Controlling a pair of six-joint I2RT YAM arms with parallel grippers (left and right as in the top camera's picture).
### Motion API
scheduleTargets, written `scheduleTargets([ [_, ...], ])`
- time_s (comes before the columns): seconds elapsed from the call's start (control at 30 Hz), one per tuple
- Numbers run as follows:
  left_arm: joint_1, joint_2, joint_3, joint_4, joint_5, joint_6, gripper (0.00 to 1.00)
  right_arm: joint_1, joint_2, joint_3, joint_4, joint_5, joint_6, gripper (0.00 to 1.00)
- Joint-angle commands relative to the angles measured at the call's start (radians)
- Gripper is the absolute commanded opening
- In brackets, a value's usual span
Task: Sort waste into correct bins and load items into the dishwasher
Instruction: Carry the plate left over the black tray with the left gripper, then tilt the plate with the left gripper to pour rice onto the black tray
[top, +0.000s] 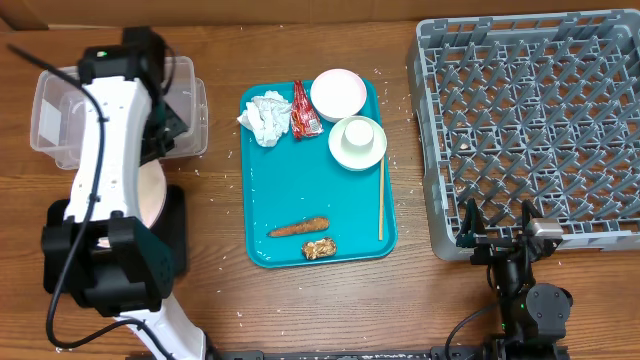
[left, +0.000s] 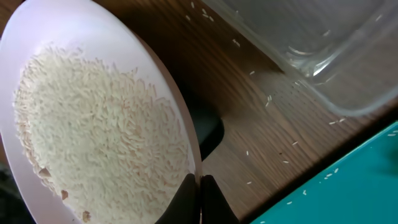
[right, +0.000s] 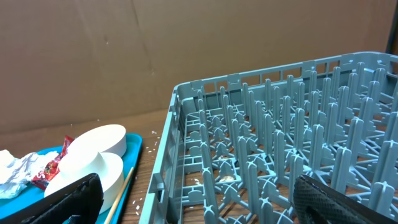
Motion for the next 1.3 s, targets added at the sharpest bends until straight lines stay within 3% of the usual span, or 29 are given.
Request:
scheduleTargets([
  [0.0,0.036,0.001,0.026,0.0,0.08,-0.029,0.04,0.005,-0.008,-0.01,0.006,0.01,-0.006,1.0],
  [0.83,0.121,0.001,0.026,0.046,0.297,0.014,0.04,0.005,-0.008,-0.01,0.006,0.01,-0.006,1.0],
  [1.27,0.204,0.001,0.026,0.04,0.519,0.167,0.04,0.005,-0.008,-0.01,0.006,0.01,-0.006,1.0],
])
